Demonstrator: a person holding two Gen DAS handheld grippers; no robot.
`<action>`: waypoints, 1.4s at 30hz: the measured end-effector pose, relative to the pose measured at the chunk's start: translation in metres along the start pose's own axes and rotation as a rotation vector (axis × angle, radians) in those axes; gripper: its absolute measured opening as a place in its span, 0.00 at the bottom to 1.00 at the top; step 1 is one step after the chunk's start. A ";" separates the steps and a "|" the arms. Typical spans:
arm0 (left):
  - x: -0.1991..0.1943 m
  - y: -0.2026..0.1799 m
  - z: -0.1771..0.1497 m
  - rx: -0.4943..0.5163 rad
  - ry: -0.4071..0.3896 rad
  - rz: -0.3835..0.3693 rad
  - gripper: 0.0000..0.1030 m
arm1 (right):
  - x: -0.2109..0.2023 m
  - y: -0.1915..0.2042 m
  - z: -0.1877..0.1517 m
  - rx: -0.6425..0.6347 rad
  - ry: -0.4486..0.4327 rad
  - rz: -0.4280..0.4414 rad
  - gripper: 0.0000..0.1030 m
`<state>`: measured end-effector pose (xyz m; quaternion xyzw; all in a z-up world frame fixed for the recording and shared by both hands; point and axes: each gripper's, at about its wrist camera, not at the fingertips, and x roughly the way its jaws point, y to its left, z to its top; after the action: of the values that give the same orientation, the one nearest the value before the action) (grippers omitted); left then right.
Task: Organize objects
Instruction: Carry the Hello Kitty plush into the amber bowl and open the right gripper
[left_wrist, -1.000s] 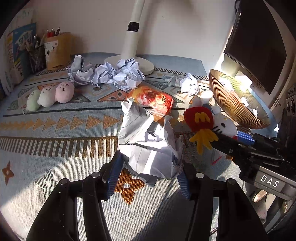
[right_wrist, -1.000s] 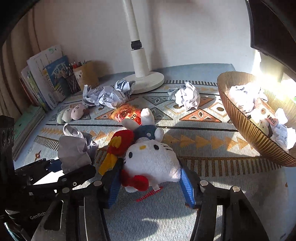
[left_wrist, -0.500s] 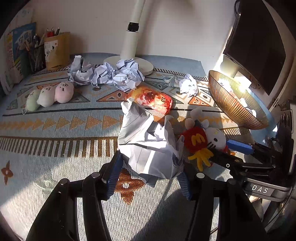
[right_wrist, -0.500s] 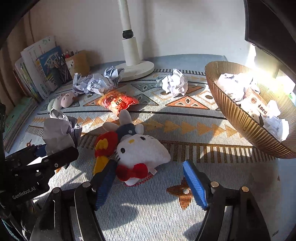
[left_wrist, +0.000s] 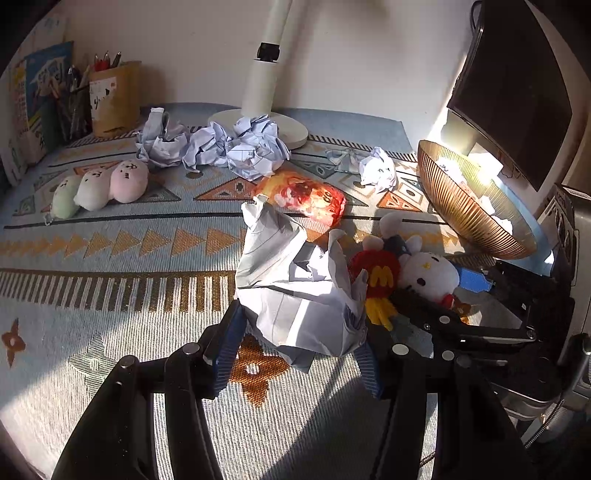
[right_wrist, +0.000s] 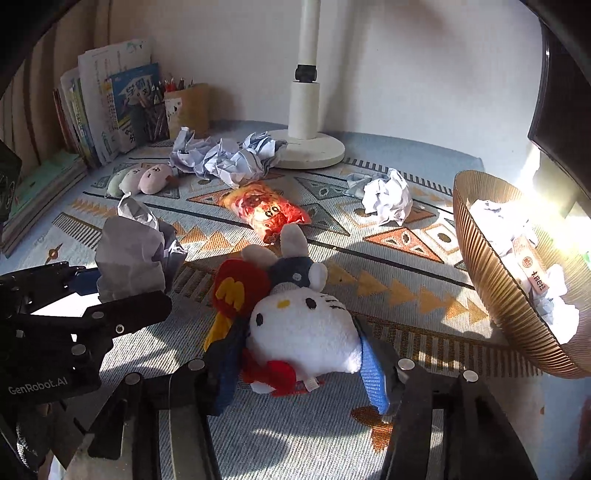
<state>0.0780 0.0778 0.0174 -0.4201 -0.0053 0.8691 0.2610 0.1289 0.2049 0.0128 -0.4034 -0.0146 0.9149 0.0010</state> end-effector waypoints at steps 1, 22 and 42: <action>0.000 0.000 0.000 0.000 0.000 0.000 0.52 | -0.005 -0.004 0.001 0.039 -0.013 0.032 0.53; 0.000 -0.006 -0.001 0.030 -0.018 0.024 0.52 | -0.014 -0.023 -0.011 0.178 -0.097 0.010 0.53; 0.052 -0.217 0.125 0.317 -0.092 -0.292 0.54 | -0.118 -0.250 0.009 0.677 -0.248 -0.353 0.58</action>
<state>0.0571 0.3159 0.1102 -0.3285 0.0586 0.8304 0.4461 0.1995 0.4535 0.1126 -0.2583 0.2185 0.8954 0.2895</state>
